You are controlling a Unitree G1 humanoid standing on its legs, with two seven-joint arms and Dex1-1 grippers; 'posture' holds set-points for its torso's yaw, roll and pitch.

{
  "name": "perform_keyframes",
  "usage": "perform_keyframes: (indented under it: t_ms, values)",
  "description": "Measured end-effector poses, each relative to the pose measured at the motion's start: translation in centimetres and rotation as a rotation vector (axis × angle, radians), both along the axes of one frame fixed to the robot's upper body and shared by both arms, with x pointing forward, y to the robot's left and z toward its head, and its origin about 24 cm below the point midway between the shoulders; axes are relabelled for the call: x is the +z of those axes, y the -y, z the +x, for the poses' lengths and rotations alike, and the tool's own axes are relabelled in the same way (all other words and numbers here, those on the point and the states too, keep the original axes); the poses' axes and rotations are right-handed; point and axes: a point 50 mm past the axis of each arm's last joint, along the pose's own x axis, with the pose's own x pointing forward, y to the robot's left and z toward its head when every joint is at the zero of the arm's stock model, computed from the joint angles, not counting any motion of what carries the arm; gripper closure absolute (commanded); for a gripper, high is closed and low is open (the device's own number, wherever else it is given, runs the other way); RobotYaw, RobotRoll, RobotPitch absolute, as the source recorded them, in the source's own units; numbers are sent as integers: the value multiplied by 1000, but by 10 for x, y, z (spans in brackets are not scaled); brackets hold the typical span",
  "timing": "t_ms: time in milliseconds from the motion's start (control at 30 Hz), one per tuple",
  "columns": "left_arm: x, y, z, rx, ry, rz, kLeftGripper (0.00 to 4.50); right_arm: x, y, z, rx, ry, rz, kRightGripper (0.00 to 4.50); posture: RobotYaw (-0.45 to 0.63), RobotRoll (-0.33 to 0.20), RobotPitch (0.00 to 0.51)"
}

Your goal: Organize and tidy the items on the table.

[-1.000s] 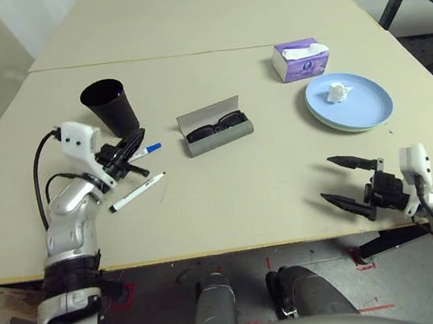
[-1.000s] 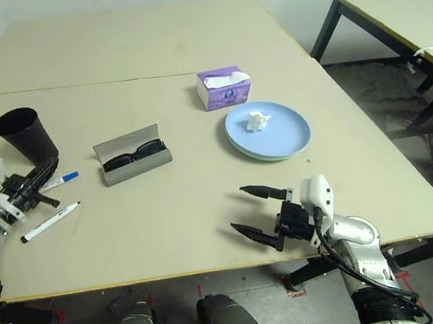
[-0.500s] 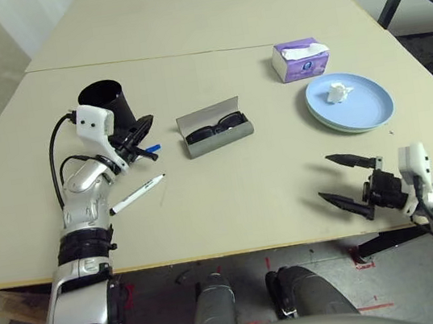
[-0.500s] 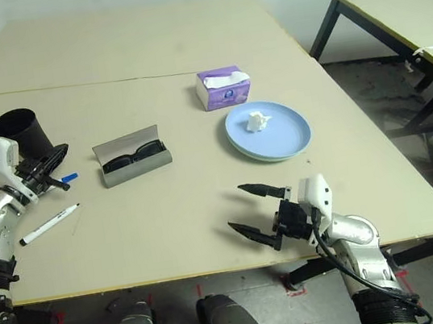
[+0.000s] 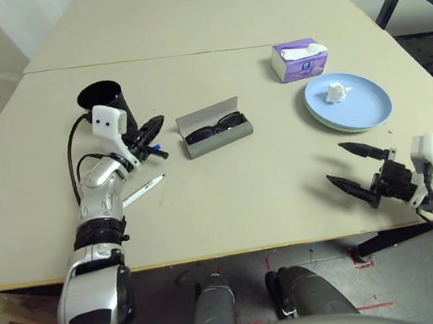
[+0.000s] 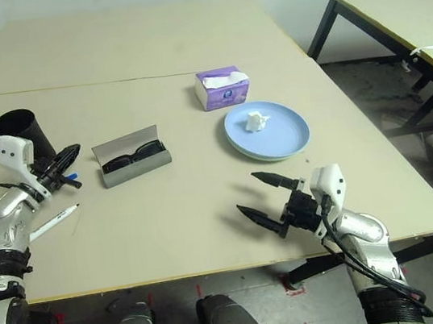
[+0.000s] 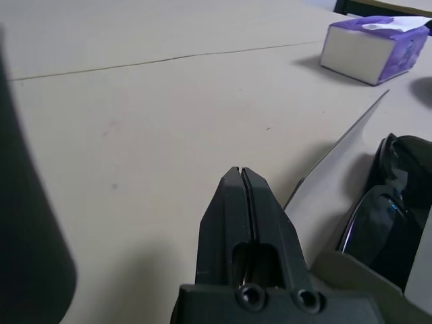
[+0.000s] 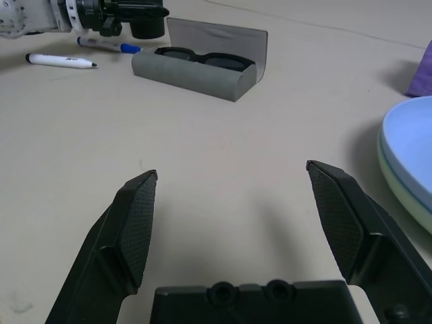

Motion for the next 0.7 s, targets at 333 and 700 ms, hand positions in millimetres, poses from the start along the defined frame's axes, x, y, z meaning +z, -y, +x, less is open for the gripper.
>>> perform_keyframes:
  t_ms: [333, 700]
  values:
    - [-5, 18, 6, -87, -7, 41, 4459, 3, -2, -1, -7, 8, -1, 0, -79, 0, 123]
    - [-14, 28, 0, -176, -22, 75, 4459, 3, -2, -1, -19, 3, 3, 0, -73, 0, 128]
